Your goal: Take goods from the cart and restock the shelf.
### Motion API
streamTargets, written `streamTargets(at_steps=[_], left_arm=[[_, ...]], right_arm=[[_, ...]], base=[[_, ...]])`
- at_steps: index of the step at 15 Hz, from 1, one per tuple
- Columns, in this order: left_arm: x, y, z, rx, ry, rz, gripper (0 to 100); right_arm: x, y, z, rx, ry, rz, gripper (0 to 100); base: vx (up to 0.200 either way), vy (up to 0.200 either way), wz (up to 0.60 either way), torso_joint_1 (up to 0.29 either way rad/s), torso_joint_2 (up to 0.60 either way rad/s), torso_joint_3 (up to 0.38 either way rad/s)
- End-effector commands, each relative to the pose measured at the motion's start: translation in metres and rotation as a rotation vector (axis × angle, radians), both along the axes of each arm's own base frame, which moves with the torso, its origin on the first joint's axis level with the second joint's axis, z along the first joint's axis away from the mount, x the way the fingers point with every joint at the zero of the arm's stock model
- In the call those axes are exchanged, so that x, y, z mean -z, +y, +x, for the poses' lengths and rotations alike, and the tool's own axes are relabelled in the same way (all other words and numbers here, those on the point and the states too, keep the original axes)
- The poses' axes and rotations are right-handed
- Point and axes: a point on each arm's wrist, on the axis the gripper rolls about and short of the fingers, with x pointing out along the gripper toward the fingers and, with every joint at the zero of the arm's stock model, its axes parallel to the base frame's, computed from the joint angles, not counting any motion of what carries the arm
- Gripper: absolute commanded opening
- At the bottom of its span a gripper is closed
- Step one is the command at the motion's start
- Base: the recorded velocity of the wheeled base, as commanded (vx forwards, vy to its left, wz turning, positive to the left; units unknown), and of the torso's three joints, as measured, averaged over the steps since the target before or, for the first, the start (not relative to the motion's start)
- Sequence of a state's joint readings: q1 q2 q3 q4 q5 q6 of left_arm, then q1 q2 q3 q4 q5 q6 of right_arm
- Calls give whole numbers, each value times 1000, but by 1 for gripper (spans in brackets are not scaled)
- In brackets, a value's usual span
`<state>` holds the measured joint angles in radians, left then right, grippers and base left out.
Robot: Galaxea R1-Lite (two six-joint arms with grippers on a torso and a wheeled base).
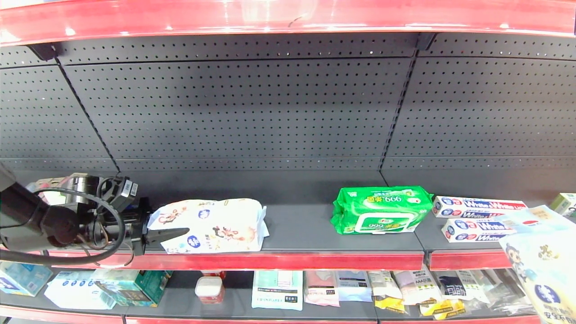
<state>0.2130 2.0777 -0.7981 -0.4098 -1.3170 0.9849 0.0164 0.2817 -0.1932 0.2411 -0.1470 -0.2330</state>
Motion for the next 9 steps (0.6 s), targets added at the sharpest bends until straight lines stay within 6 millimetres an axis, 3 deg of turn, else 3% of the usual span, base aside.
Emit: streamTargets(at_steps=[1,9], left_arm=[[2,2,0,-4,7,-4,0],[2,3,-1,9,7,-25,0]], right_arm=[[0,0,0,0,0,0,0],[0,0,0,1,-1,-1,0]], base=[[0,0,0,0,0,0],[0,0,0,0,0,0]])
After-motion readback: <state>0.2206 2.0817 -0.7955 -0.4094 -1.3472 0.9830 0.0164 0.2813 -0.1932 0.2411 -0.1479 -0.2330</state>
